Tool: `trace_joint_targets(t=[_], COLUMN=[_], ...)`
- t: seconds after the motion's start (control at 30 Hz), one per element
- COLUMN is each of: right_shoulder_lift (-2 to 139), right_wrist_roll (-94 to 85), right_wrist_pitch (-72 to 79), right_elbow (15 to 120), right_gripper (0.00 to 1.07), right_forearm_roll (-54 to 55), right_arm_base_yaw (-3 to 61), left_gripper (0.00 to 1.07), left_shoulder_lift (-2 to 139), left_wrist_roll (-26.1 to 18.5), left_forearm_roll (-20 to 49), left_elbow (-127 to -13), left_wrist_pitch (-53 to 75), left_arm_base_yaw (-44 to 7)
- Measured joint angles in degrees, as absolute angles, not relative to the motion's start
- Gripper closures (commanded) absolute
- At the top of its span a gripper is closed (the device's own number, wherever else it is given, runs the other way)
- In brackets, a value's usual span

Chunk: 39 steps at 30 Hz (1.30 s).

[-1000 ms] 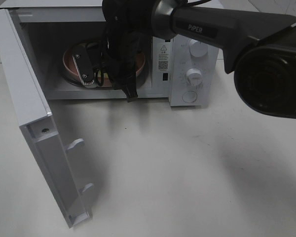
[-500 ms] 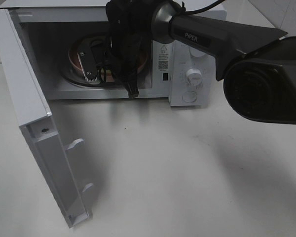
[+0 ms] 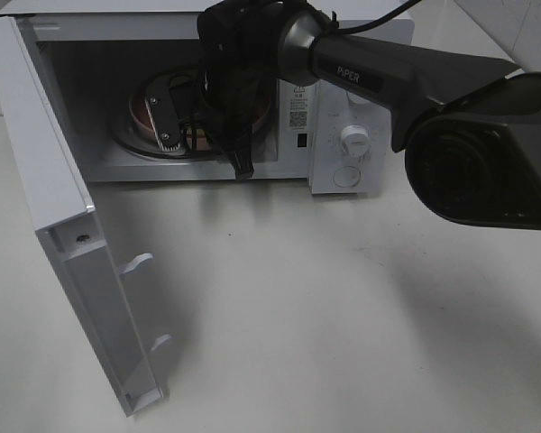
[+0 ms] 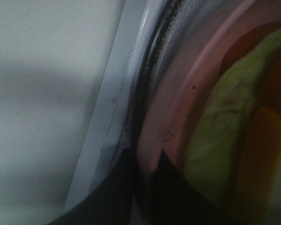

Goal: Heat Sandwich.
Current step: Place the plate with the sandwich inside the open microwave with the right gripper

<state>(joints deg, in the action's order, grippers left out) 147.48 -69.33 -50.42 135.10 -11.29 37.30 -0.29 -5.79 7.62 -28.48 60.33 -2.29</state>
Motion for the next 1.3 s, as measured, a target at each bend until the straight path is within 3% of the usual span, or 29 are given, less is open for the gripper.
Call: trace_joint_targets(t=[0.1,0.13,0.27,0.6,1.3], right_shoulder_lift=[147.54,147.54,147.71,145.24,130.52], right_wrist_roll=[-69.33,-69.33,-69.33,-69.33,-65.89], right_wrist_pitch=[-50.19,-50.19,-50.19,-47.04,-28.48], right_elbow=[135.16,135.16,135.16,129.66,104.39], right_gripper=[0.78,0.78,0.58,0.31,0.31], right_forearm_roll=[-11.29,-11.29,-11.29,-9.97,-9.17], right_arm_base_yaw=[37.3,37.3,37.3,37.3,37.3], left_gripper=[0.05,0.05,0.05,0.05,0.05], left_shoulder_lift=[-0.29,-0.29,-0.29,-0.29,-0.29], left_wrist_roll=[-5.79,-5.79,-5.79,-5.79,-5.79], left_forearm_roll=[7.62,7.62,7.62,7.62,7.62], left_elbow=[-28.48,-28.48,-28.48,-28.48,-28.48], left_wrist_pitch=[60.33,60.33,60.33,60.33,60.33], left_arm_base_yaw=[-2.29,-2.29,-2.29,-2.29,-2.29])
